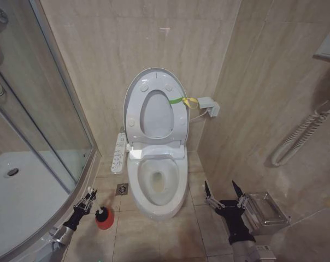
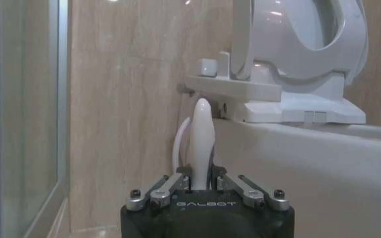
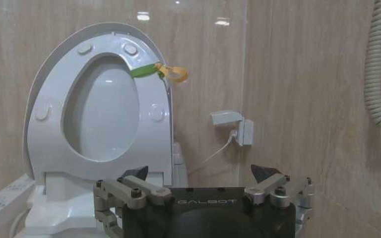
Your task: Open the toilet lid, clean the toilet bowl with a toilet brush, close the toilet lid, and flush.
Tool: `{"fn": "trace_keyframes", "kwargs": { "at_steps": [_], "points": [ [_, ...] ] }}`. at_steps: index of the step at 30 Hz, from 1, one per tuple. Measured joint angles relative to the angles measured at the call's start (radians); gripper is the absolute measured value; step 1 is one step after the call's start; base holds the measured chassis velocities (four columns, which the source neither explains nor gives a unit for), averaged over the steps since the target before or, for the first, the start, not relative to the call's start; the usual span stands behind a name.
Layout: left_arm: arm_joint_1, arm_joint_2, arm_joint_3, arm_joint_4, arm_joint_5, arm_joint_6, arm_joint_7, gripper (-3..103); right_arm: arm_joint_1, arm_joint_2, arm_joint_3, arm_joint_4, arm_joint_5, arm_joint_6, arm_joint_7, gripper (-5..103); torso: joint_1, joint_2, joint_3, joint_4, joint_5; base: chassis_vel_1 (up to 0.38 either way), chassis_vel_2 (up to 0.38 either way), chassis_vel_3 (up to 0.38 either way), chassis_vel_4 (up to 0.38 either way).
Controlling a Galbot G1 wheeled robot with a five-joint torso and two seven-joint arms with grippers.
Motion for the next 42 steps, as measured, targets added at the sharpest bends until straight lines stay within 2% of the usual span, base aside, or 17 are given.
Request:
{"fn": "trace_keyframes", "kwargs": {
  "at_steps": [12,28,34,36,37,38,39,42],
  "points": [
    [0.064,-0.036,-0.058,0.026,0.034,0.0,-0.016,19,0.0,0.0,0.0,0.0,0.0,0.0,0.0,100,0.0,0.001,0.001,0.0002,0.0,0.0,0.0,0.0,0.0],
    [0.117,-0.051,-0.057,-0.007,0.07,-0.003,-0.03,19,0.0,0.0,0.0,0.0,0.0,0.0,0.0,100,0.0,0.002,0.001,0.0,0.0007,0.0,0.0,0.0,0.0],
    [0.171,-0.056,-0.053,-0.069,0.015,0.0,-0.043,19,0.0,0.0,0.0,0.0,0.0,0.0,0.0,100,0.001,0.002,0.001,0.0002,-0.0003,0.0,0.0,0.0,0.0],
    [0.194,-0.059,-0.05,-0.092,-0.008,0.005,-0.043,19,0.0,0.0,0.001,0.0,0.0,0.0,0.0,100,0.001,0.001,0.002,0.0006,-0.0031,0.0,0.0,0.0,0.0],
    [0.194,-0.059,-0.05,-0.092,-0.008,0.005,-0.043,19,0.0,0.0,0.001,0.0,0.0,0.0,0.0,100,0.001,0.001,0.002,0.0006,-0.0031,0.0,0.0,0.0,0.0],
    [0.203,-0.059,-0.053,-0.112,-0.02,0.005,-0.044,30,0.0,0.0,0.0,0.0,0.0,0.0,0.0,100,0.001,0.002,0.001,0.0001,-0.001,0.0,0.0,0.0,0.0],
    [0.21,-0.058,-0.054,-0.128,-0.032,0.005,-0.045,30,0.0,0.0,0.0,0.0,0.0,0.0,0.0,100,0.001,0.002,0.001,0.0002,0.0001,0.0,0.0,0.0,0.0],
    [0.225,-0.055,-0.054,-0.168,-0.054,0.005,-0.049,30,0.0,0.0,0.0,0.0,0.0,0.0,0.0,100,0.001,0.002,0.001,0.0002,-0.0009,0.0,0.0,0.0,0.0]
  ]
}}
